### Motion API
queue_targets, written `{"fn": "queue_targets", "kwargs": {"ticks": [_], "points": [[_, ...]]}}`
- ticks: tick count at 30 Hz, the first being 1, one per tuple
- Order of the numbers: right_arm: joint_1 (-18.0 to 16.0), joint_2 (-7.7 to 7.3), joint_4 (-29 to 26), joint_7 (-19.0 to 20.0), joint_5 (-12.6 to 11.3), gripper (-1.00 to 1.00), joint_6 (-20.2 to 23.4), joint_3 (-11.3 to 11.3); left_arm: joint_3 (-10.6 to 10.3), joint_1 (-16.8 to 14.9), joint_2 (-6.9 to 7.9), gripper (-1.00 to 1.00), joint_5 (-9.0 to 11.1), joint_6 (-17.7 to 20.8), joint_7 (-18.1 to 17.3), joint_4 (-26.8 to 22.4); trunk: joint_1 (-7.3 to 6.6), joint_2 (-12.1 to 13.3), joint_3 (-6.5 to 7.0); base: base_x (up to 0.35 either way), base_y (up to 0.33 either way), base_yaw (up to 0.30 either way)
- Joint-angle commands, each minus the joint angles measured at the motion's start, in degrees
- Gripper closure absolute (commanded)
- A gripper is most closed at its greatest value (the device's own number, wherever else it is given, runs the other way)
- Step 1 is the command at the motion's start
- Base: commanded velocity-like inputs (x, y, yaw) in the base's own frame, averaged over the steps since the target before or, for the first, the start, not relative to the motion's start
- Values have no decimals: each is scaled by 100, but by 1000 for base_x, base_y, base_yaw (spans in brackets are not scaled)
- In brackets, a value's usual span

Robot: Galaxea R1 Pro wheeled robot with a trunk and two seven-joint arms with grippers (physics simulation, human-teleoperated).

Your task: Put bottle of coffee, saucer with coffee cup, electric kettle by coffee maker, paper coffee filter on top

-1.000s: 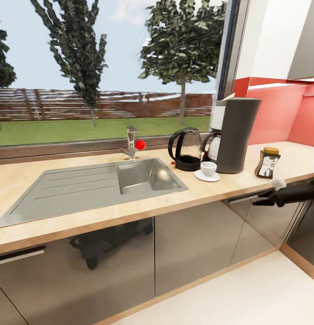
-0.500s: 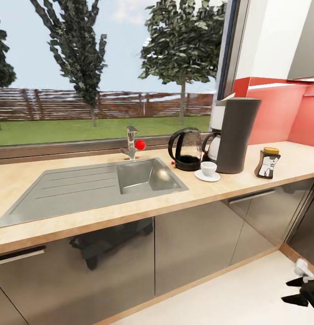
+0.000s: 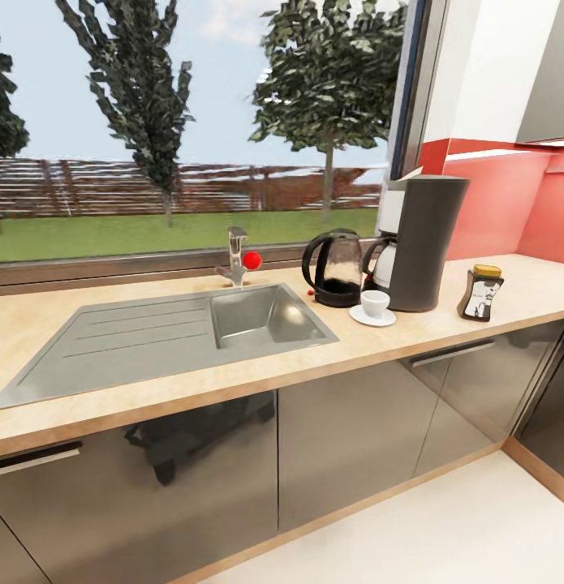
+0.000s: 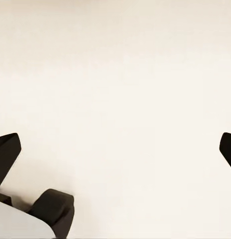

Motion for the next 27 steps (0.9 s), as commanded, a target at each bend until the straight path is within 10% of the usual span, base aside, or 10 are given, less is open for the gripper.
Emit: {"fn": "queue_targets", "kwargs": {"ticks": [1, 7, 27], "points": [[43, 100, 12, -125, -57, -100, -29, 35, 2, 2, -2, -100, 3, -36, -8, -4, 0, -2, -4, 0, 0, 0], [248, 461, 43, -614, -64, -100, -61, 35, 10, 2, 0, -100, 3, -36, -5, -9, 0, -2, -4, 0, 0, 0], [276, 508, 52, -687, -69, -100, -64, 39, -25, 2, 1, -100, 3, -39, -1, -10, 0, -2, -4, -24, -101, 90]]}}
